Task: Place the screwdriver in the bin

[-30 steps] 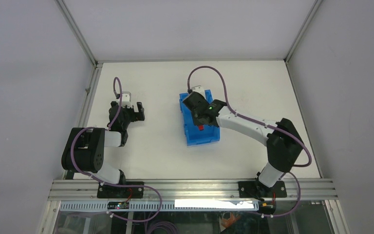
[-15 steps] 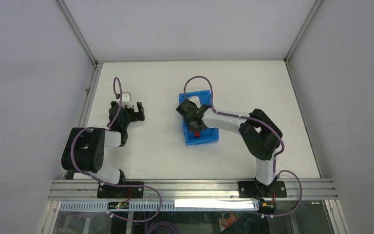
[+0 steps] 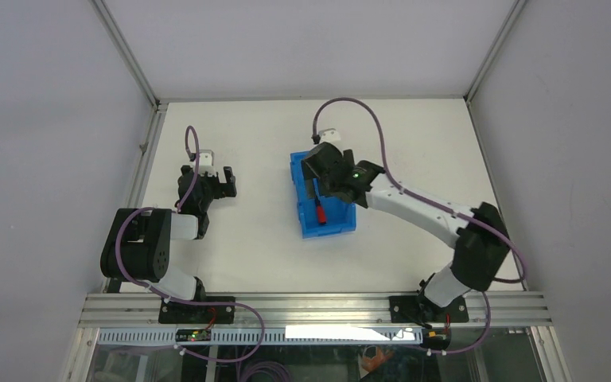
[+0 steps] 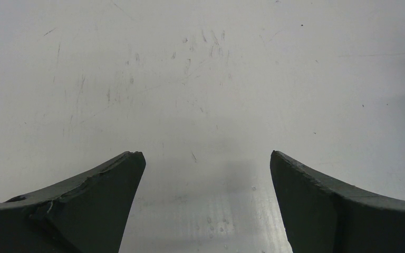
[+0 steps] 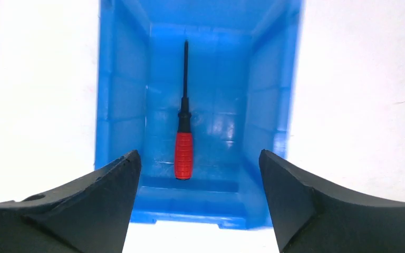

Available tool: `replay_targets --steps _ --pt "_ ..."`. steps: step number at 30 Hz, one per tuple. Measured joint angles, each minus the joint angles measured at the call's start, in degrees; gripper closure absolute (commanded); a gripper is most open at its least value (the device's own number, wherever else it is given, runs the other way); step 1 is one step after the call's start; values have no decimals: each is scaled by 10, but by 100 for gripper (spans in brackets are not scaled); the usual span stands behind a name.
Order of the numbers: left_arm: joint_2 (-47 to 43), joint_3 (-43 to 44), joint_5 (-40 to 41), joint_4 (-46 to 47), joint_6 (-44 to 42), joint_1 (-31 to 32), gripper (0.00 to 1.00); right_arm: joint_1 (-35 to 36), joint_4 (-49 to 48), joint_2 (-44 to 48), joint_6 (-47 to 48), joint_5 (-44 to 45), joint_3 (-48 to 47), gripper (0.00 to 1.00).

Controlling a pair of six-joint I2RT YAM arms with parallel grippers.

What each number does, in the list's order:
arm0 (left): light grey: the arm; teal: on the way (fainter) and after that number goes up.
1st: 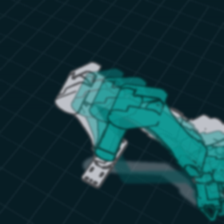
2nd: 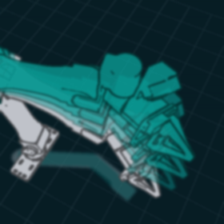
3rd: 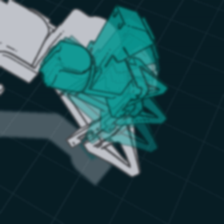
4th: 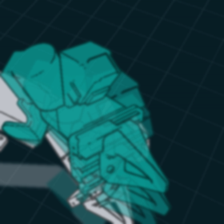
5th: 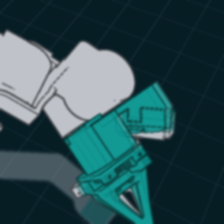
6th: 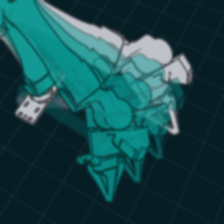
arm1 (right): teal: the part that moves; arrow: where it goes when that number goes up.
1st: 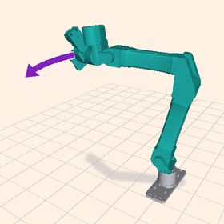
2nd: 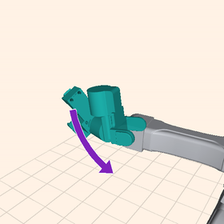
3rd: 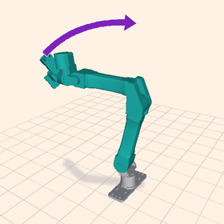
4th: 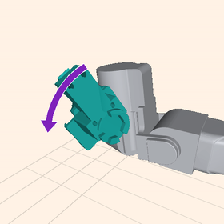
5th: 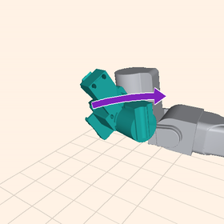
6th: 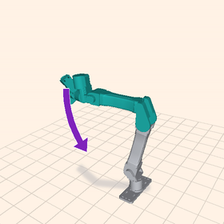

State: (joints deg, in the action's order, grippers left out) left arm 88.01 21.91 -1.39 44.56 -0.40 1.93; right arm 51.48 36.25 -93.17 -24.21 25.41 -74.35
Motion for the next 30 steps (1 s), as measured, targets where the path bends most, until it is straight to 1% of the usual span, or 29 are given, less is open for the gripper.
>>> replay_targets --steps 2,5,6,9,16,19,23,30 --pt "0 0 0 0 0 0 1 -6 -2 54 17 12 -1 11" --pt "0 0 0 0 0 0 1 -41 -7 121 33 13 8 3" --pt "0 0 0 0 0 0 1 -68 -11 147 36 11 20 1" --pt "0 0 0 0 0 0 1 -148 -17 197 38 4 69 1" --pt "0 0 0 0 0 0 1 -329 -1 273 44 -9 184 1" --pt "0 0 0 0 0 0 1 -373 3 300 42 -13 202 1" --pt "0 0 0 0 0 0 1 -386 7 323 37 -19 204 1" --pt "0 0 0 0 0 0 1 -386 20 325 33 -16 204 1"
